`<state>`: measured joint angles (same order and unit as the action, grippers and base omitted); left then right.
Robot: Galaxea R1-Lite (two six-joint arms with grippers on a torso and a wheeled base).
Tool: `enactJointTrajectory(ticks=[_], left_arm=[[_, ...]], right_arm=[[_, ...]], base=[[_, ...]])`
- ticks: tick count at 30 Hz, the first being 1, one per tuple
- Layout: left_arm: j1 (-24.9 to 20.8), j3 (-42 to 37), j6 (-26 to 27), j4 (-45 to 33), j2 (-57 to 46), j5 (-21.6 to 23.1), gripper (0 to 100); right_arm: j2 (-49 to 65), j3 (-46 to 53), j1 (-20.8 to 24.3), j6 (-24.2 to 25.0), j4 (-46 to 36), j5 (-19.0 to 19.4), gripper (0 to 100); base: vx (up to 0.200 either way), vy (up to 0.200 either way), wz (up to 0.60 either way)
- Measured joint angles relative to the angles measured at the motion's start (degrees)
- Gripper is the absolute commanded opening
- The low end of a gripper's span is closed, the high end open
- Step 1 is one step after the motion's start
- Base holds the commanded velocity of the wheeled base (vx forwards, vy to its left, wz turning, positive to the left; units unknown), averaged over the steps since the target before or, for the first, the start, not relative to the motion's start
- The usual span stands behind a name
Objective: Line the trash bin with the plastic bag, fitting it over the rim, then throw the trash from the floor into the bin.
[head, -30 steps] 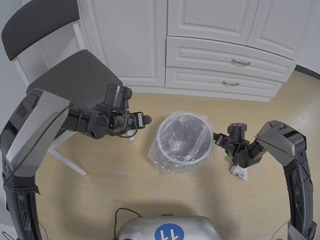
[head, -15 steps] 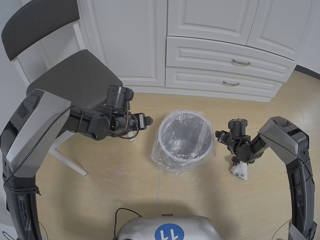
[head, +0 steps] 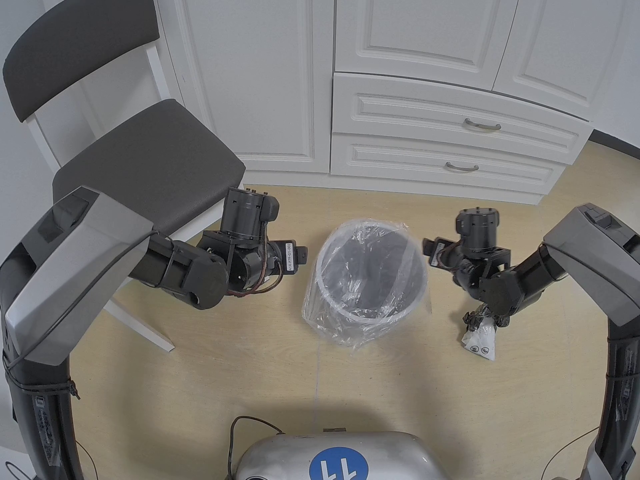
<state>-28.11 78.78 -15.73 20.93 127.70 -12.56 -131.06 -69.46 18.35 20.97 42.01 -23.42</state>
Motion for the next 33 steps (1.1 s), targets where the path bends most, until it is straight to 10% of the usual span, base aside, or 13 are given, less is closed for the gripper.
enactJointTrajectory(ticks=[9, 33], left_arm=[[-1.7, -6.3, 2.2, 5.0, -3.4, -0.4, 100], [-2.8, -10.9, 3.3, 8.9, -7.9, -0.4, 100]], right_arm=[[-1.7, -0.2, 11.4, 1.5, -0.5, -6.7, 100], [-3.7, 4.4, 9.1, -9.3, 0.2, -13.5, 100]], base=[[0.000, 0.000, 0.00], [0.000, 0.000, 0.00]])
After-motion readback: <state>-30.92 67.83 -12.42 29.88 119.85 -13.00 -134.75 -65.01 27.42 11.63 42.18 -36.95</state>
